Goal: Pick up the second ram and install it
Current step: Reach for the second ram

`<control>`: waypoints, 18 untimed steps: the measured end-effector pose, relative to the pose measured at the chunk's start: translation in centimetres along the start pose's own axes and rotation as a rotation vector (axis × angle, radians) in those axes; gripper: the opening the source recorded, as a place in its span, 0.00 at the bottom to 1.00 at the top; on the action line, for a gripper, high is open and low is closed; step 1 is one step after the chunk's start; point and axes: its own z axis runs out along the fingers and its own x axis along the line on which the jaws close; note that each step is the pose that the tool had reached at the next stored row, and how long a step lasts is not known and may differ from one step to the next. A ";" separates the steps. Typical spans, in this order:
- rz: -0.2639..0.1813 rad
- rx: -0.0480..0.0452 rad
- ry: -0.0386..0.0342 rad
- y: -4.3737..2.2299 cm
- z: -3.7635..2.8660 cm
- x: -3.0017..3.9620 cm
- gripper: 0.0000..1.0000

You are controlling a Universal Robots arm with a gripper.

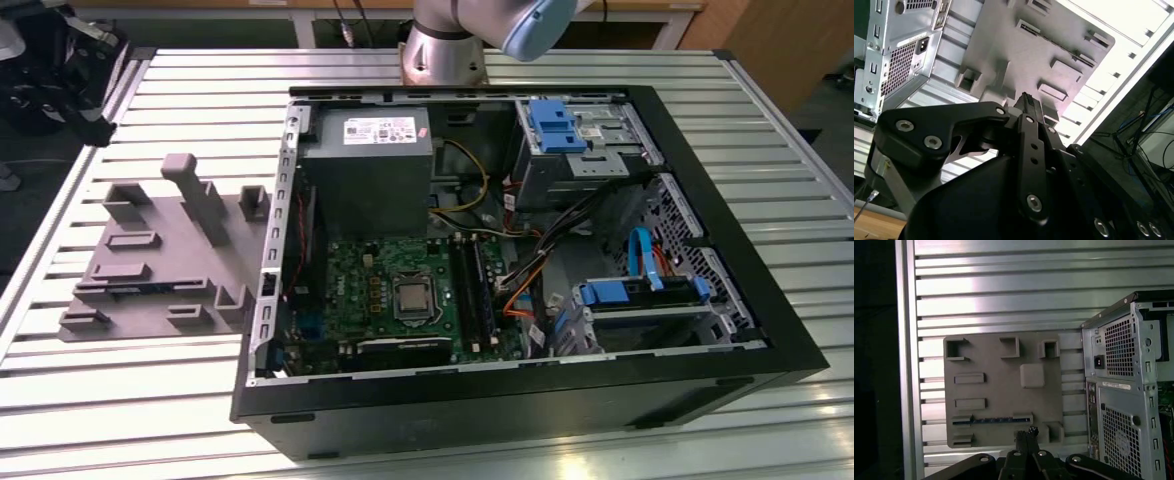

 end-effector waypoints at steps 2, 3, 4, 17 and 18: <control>0.000 0.0001 0.0000 -0.18 -0.01 0.41 0.11; 0.000 -0.0001 -0.0001 -0.26 0.00 0.65 0.11; 0.000 -0.0001 -0.0001 -0.34 0.00 0.91 0.11; 0.000 0.0000 0.0000 -0.50 -0.03 2.14 0.11; 0.000 0.0000 0.0000 -0.51 -0.03 2.16 0.11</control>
